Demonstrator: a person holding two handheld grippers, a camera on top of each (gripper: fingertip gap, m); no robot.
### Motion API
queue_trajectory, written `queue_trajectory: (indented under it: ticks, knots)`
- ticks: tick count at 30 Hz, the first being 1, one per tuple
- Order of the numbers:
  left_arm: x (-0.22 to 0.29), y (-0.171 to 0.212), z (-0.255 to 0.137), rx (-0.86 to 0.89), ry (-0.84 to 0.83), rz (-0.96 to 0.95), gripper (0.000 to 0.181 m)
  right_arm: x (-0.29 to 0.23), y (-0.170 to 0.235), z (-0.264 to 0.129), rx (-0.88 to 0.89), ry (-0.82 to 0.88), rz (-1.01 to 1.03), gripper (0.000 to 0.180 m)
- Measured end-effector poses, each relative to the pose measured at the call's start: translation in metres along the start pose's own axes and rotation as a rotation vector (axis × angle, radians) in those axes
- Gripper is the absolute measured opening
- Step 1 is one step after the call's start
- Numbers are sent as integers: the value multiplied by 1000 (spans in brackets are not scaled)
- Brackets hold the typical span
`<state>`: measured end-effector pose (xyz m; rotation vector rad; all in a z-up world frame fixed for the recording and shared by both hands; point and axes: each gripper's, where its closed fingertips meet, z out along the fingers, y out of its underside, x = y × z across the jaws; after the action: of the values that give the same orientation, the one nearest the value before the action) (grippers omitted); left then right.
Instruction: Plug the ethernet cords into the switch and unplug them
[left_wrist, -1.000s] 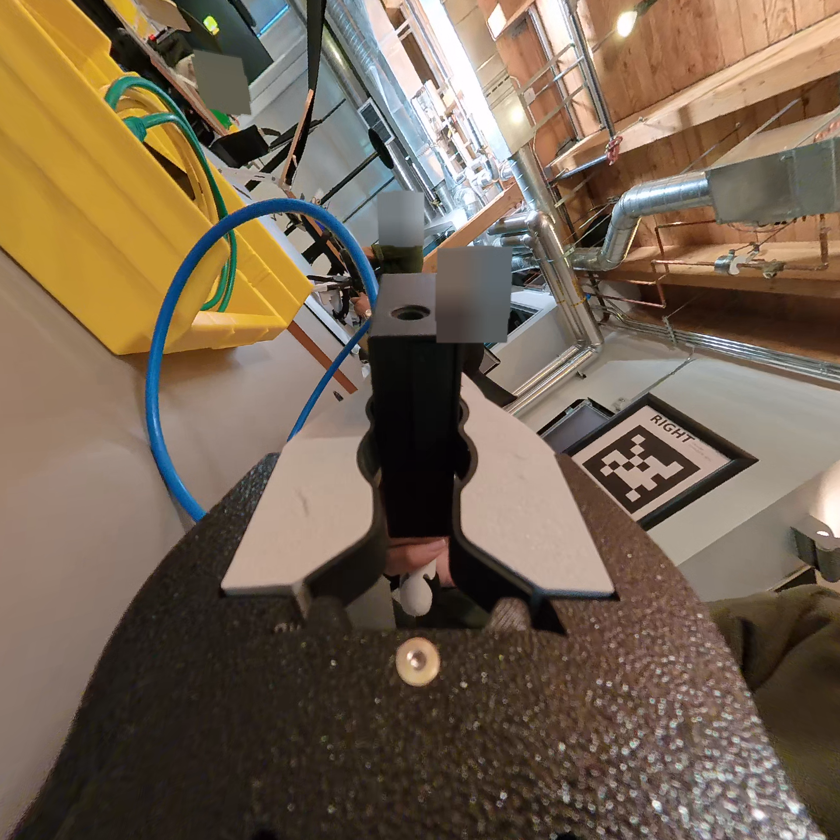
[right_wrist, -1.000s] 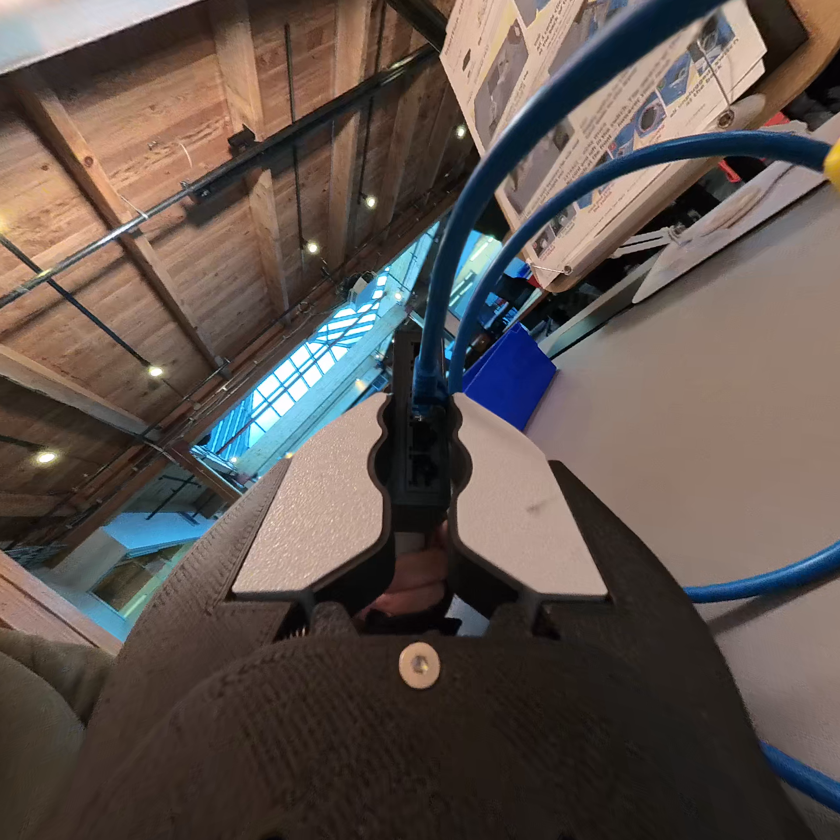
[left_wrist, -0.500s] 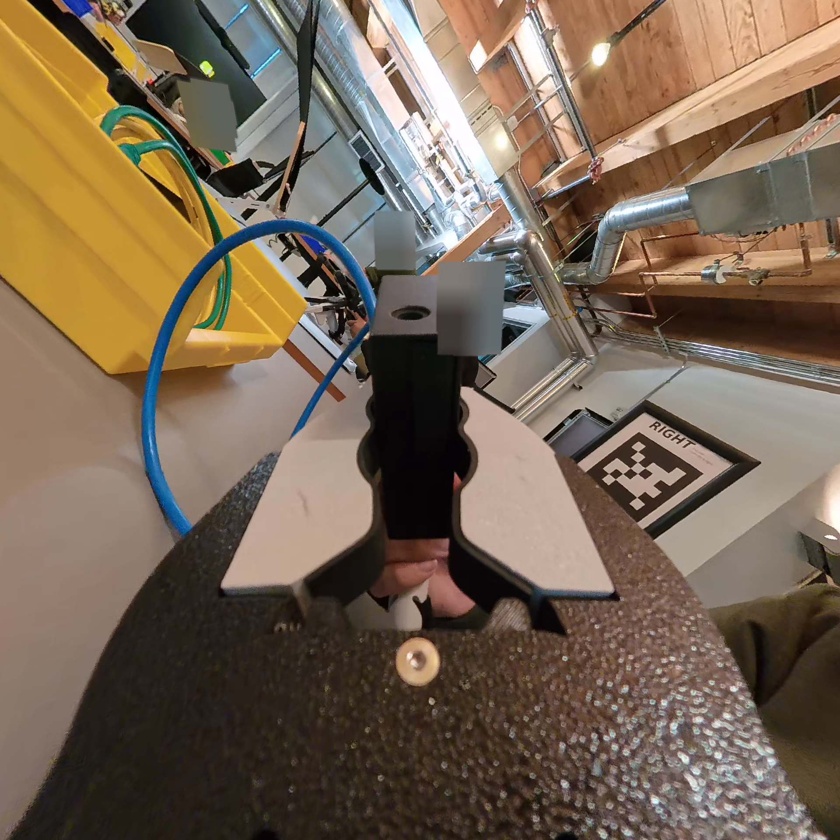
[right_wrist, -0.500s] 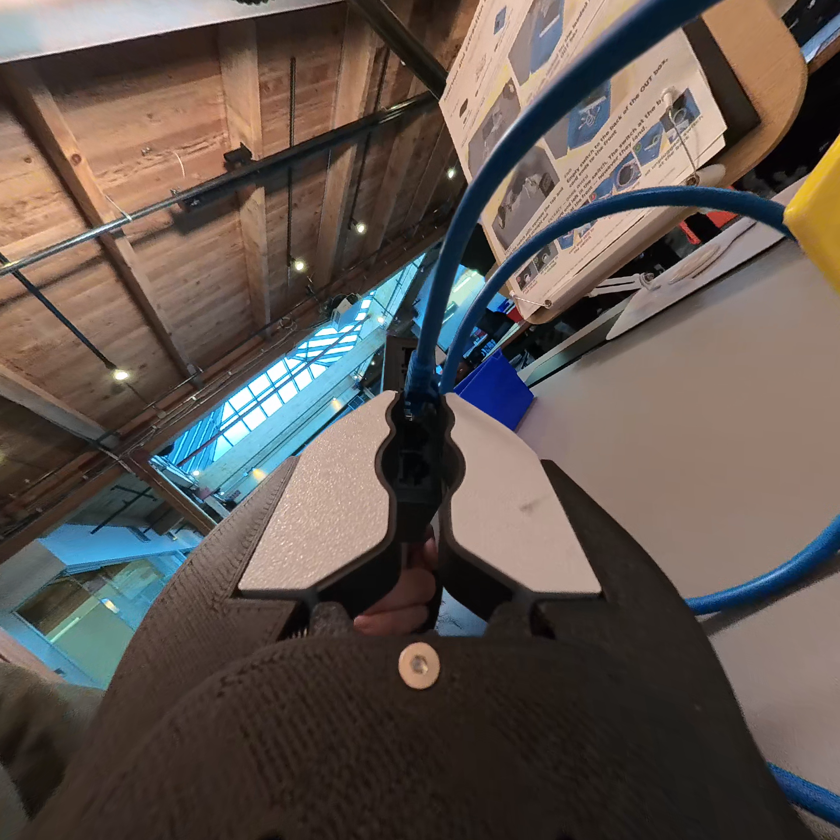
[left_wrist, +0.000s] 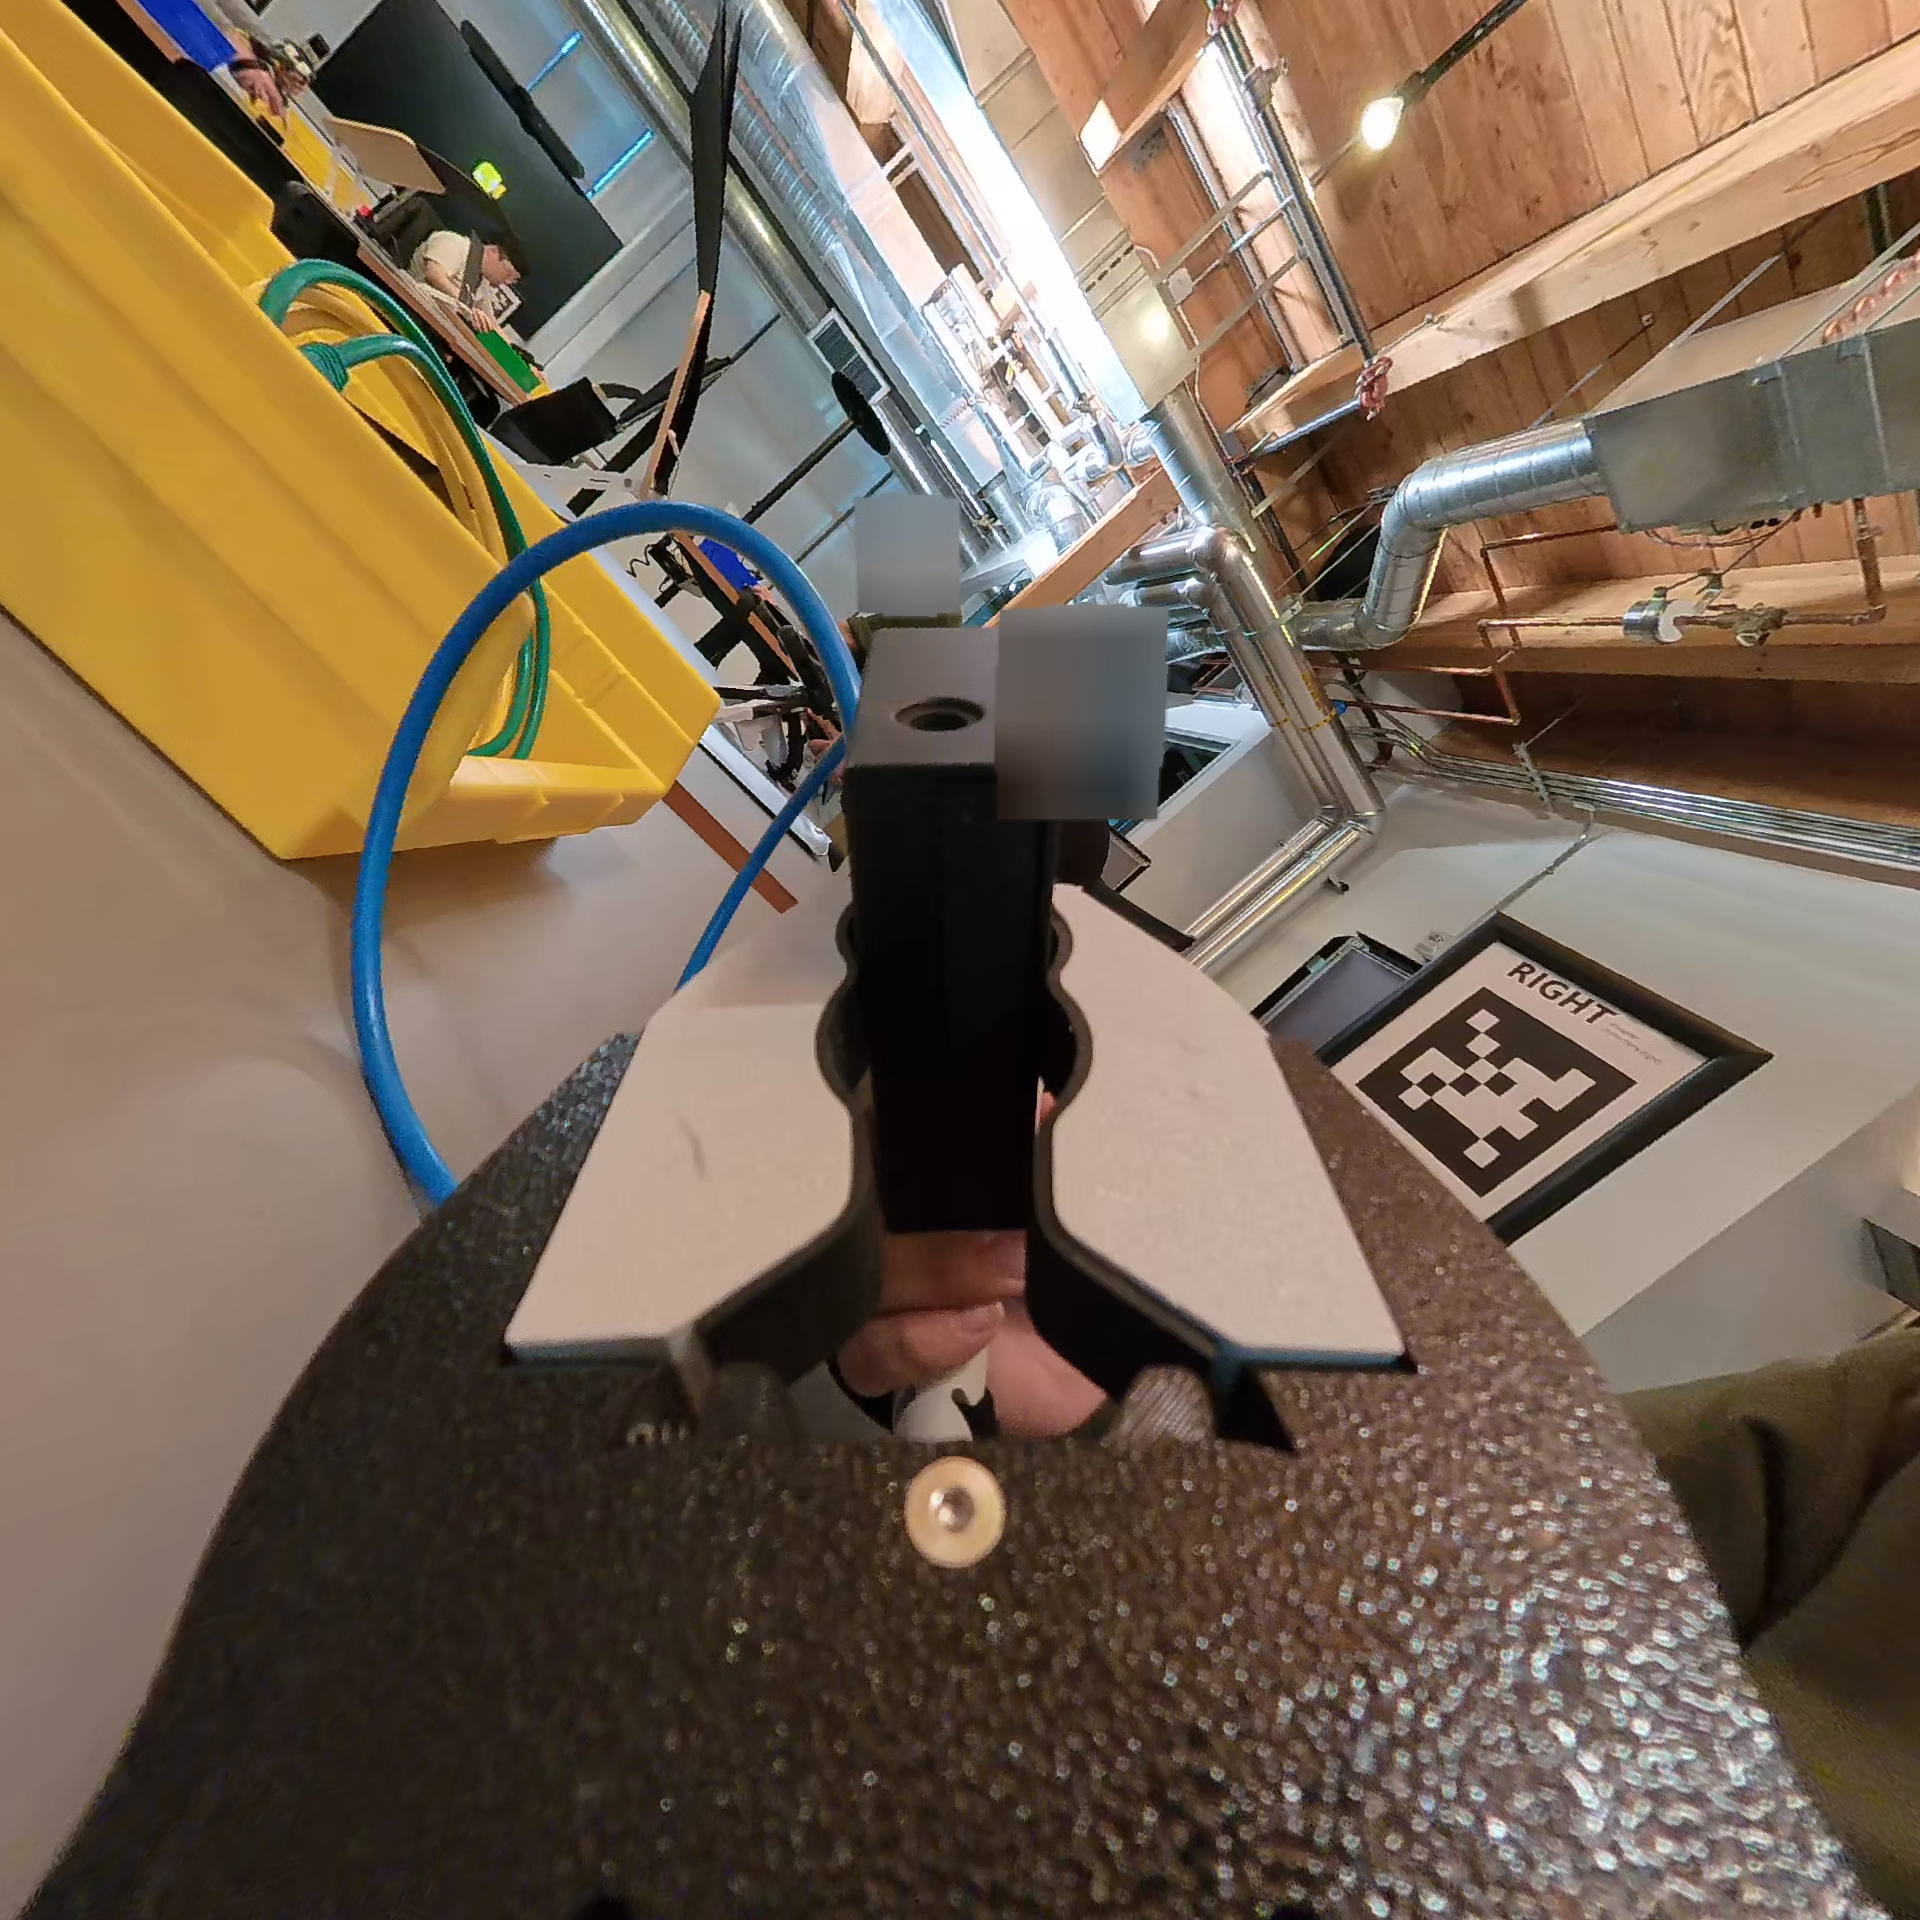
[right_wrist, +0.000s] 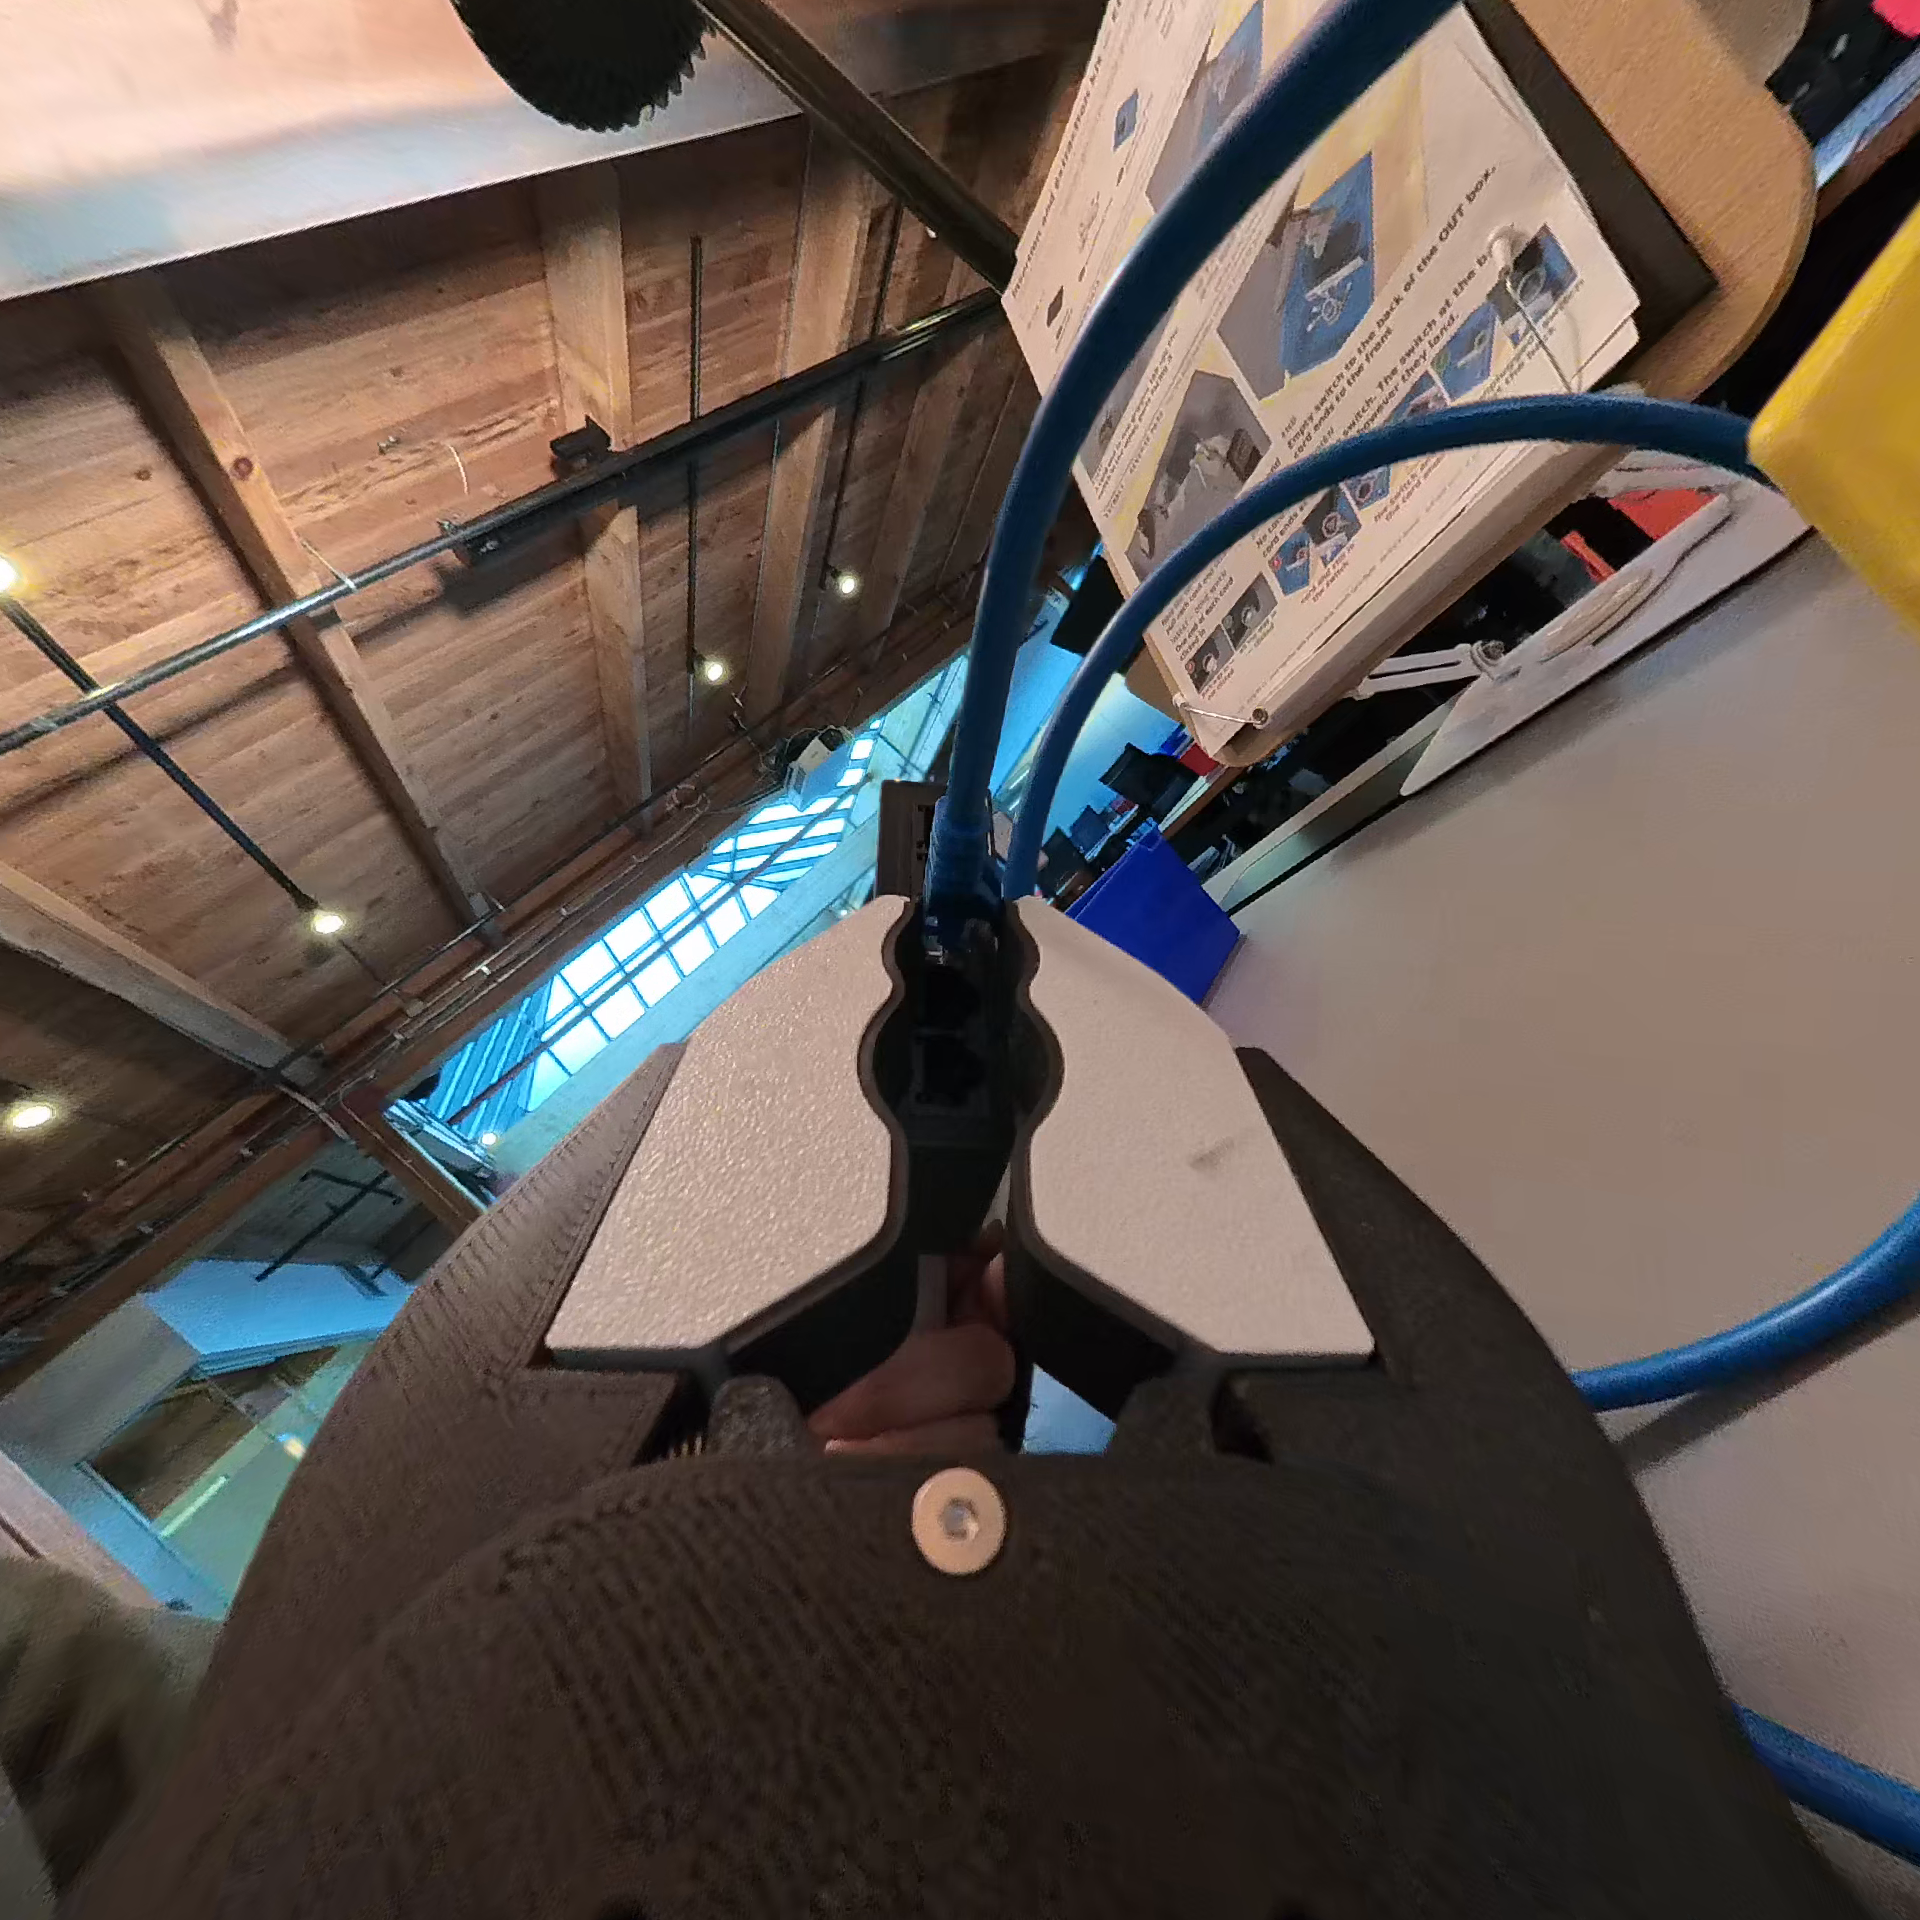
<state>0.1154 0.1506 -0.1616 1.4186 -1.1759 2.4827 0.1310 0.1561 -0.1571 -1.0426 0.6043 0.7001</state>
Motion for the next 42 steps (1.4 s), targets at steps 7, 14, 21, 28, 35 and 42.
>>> queue_trajectory:
  ticks: [7, 14, 21, 28, 35, 42]
  knots:
    - [0, 0, 0, -4, -7, 11, 28, 0, 1, 0, -15, 5, -16, 14]
    - [0, 0, -1, -4, -6, 6, 28, 0, 1, 0, -44, 13, -28, 15]
    - [-6, 3, 1, 9, -31, 1, 28, 6, 2, -4, -24, -24, 33, 14]
    - [-4, -1, 3, 85, 21, -27, 28, 1, -1, -1, -74, -1, -80, 14]
    - [-1, -4, 2, 138, 48, 56, 28, -3, 0, -2, -90, -38, -109, 14]
    - [17, -5, -1, 112, 174, 144, 28, -24, 1, 1, -147, -63, -248, 15]
